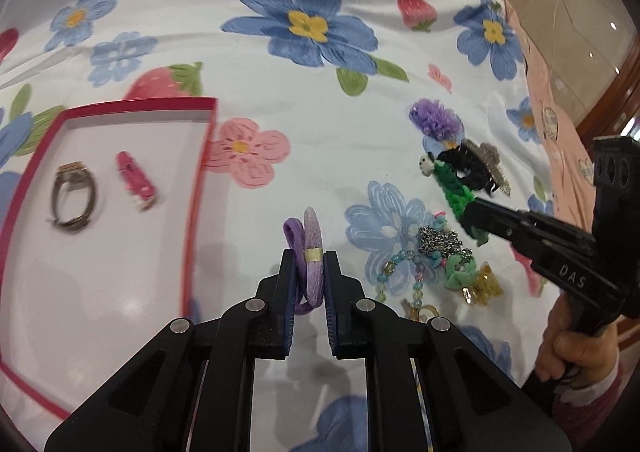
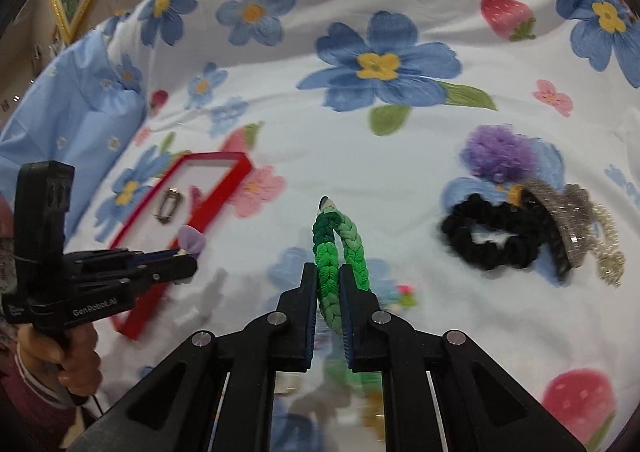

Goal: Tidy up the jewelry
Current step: 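Carry the purple hair tie into the tray with the left gripper while the right carries the green scrunchie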

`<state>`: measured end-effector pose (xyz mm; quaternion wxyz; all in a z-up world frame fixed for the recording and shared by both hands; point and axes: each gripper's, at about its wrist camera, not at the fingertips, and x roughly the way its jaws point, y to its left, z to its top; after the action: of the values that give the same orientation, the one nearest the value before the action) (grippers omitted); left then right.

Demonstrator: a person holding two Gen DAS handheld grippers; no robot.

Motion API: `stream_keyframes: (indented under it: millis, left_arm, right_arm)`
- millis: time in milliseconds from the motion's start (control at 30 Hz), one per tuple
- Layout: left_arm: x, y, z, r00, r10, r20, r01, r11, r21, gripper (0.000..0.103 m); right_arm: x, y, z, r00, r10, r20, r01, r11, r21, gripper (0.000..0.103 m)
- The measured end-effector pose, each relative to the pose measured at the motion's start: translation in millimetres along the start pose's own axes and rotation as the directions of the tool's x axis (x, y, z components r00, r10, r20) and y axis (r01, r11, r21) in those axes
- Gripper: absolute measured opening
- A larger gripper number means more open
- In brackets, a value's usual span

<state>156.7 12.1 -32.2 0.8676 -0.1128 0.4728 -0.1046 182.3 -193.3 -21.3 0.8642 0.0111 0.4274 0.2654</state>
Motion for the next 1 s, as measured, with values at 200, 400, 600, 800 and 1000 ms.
stream_keyframes:
  millis: [200,400,600,800,1000]
  left_arm:
    - [-26,23,-6,0.999,0.007,0.04,-0.005,0.998,-0.059,0.011]
    - [-46,45,-12,0.997,0.035,0.069,-0.028,0.995,-0.093,0.011]
    - [-61,71,-18,0.994,0.068,0.084,-0.057,0.99,-0.127,0.011]
    - [-69,101,-20,0.991,0.107,0.081,-0.094,0.983,-0.157,0.011]
    - [-68,129,-15,0.985,0.159,0.063,-0.147,0.976,-0.163,0.011]
  right_arm:
    - [6,41,-2,0.997,0.077,0.007,-0.077,0.997,-0.022,0.01]
    - [16,73,-1,0.991,0.134,0.001,-0.134,0.99,-0.033,0.01]
    - [30,107,3,0.984,0.177,-0.014,-0.177,0.982,-0.072,0.01]
    - [51,139,7,0.977,0.21,-0.045,-0.214,0.971,-0.104,0.01]
    - [74,168,15,0.971,0.231,-0.063,-0.237,0.962,-0.136,0.01]
